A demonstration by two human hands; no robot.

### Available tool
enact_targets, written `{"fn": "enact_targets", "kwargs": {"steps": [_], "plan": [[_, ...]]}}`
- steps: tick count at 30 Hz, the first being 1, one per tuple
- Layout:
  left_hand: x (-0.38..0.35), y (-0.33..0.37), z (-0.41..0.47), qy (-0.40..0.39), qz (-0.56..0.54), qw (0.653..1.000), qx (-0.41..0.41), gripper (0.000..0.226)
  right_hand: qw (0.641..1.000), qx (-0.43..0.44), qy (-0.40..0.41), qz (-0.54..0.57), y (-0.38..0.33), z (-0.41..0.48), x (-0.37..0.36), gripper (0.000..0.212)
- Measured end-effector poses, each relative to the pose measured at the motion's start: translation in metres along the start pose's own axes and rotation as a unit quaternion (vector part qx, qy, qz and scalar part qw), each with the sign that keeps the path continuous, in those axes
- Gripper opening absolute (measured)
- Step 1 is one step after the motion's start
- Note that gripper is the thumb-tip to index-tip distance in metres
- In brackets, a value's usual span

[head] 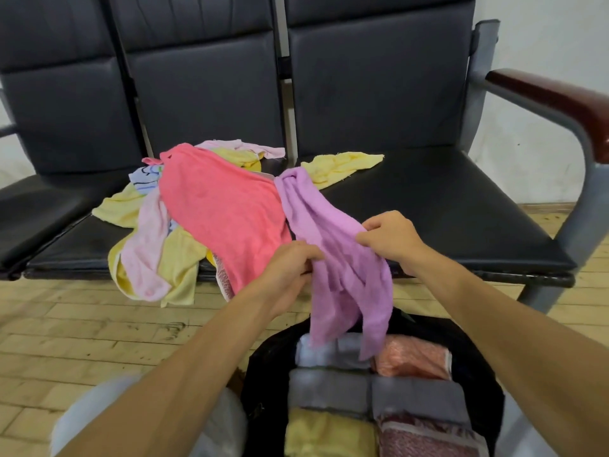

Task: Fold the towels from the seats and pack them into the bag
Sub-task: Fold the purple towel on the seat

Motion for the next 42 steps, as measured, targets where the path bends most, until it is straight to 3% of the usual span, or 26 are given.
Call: {"fn": "enact_targets", "kwargs": {"steps": [3,6,10,14,17,20,21,24,30,36,42], "plan": [[0.012,-0.006,0.007,0.089,-0.058,0.994,0.011,0.023,0.995,-0.036,-0.010,0.097,0.003,-0.008,0.016,0.013],[0.024,-0.002,0.004,0.184,-0.004,0.983,-0.026,0.024,0.982,-0.061,0.036,0.177,0.009,-0.016,0.043,0.014],[0.023,0.005,-0.009,0.202,0.096,0.971,-0.083,0.035,0.949,-0.101,0.028,0.298,0.024,-0.031,0.069,0.010],[0.028,0.008,-0.020,0.220,0.024,0.973,-0.065,0.023,0.947,-0.118,-0.017,0.298,0.039,-0.050,0.077,0.019],[0.023,0.003,-0.028,0.154,-0.011,0.987,-0.054,0.005,0.960,-0.130,-0.054,0.243,0.051,-0.061,0.076,0.019],[0.021,-0.019,-0.034,0.068,-0.057,0.996,0.030,0.044,0.976,-0.140,-0.061,0.153,0.064,-0.065,0.078,0.019],[0.018,-0.023,-0.036,0.033,-0.065,0.996,0.048,0.045,0.981,-0.143,-0.050,0.125,0.068,-0.066,0.080,0.019],[0.009,-0.030,-0.041,-0.041,-0.053,0.996,0.061,0.016,0.984,-0.142,-0.034,0.105,0.070,-0.070,0.080,0.017],[0.009,-0.043,-0.038,0.002,-0.048,0.998,0.034,0.014,0.976,-0.126,-0.038,0.175,0.066,-0.071,0.079,0.023],[0.027,-0.023,-0.034,0.065,-0.078,0.995,0.007,0.024,0.960,-0.128,0.039,0.246,0.075,-0.071,0.103,0.034],[0.029,0.022,-0.039,0.069,-0.091,0.991,-0.075,0.022,0.884,-0.106,0.090,0.447,0.080,-0.078,0.138,0.038]]}}
Point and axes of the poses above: each hand's wrist, its own z-axis towards the middle knuckle, its own x-axis out of the back of the hand, y = z × x, the point moved 5 cm from there along z, towards the middle knuckle, and after that the axes turned 6 degrees about -x, right-handed, at the moved point
